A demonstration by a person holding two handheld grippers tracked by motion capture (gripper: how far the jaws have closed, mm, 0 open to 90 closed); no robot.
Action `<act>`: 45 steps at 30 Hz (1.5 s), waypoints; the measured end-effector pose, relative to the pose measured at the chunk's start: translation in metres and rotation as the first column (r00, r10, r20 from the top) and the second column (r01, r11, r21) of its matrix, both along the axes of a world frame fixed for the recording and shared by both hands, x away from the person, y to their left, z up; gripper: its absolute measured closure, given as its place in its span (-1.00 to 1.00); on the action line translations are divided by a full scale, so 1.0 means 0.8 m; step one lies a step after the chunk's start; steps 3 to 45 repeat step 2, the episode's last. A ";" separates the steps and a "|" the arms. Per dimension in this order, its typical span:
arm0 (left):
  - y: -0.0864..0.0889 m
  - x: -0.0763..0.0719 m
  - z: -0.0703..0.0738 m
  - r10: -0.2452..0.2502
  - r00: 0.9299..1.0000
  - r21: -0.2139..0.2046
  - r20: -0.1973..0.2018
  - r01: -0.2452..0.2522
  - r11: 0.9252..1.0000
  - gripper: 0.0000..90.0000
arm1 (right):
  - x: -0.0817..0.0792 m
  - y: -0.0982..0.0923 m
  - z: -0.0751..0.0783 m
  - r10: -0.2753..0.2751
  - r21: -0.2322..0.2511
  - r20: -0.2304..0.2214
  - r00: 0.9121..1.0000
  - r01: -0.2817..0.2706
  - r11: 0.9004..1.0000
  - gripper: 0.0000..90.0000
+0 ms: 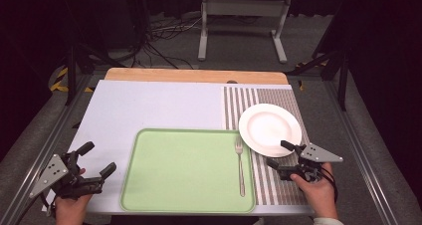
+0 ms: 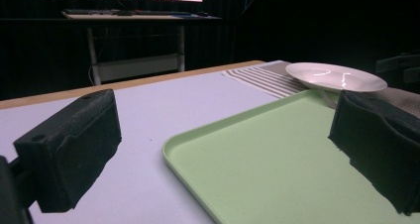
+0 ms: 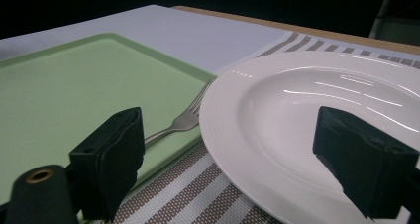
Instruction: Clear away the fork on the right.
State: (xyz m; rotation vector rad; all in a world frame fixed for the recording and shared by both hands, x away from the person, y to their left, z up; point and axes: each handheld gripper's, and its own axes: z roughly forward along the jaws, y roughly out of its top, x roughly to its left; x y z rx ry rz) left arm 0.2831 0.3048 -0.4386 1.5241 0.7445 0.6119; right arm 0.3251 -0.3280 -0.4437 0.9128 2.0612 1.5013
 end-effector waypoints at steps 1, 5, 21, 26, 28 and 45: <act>0.000 0.000 0.000 0.000 1.000 -0.001 -0.002 0.000 1.000 -0.99 | 0.000 0.000 0.000 0.001 -0.001 -0.003 1.000 -0.001 1.000 -0.70; 0.000 0.000 0.000 0.000 1.000 -0.001 -0.002 0.000 1.000 -0.99 | 0.000 0.000 0.000 0.000 -0.002 -0.003 1.000 0.000 1.000 -0.70; 0.000 0.000 0.000 0.000 1.000 -0.001 -0.002 0.000 1.000 -0.99 | 0.000 0.000 0.000 0.000 -0.002 -0.003 1.000 0.000 1.000 -0.70; 0.000 0.000 0.000 0.000 1.000 -0.001 -0.002 0.000 1.000 -0.99 | 0.000 0.000 0.000 0.000 -0.002 -0.003 1.000 0.000 1.000 -0.70; 0.000 0.000 0.000 0.000 1.000 -0.001 -0.002 0.000 1.000 -0.99 | 0.000 0.000 0.000 0.000 -0.002 -0.003 1.000 0.000 1.000 -0.70; 0.000 0.000 0.000 0.000 1.000 -0.001 -0.002 0.000 1.000 -0.99 | 0.000 0.000 0.000 0.000 -0.002 -0.003 1.000 0.000 1.000 -0.70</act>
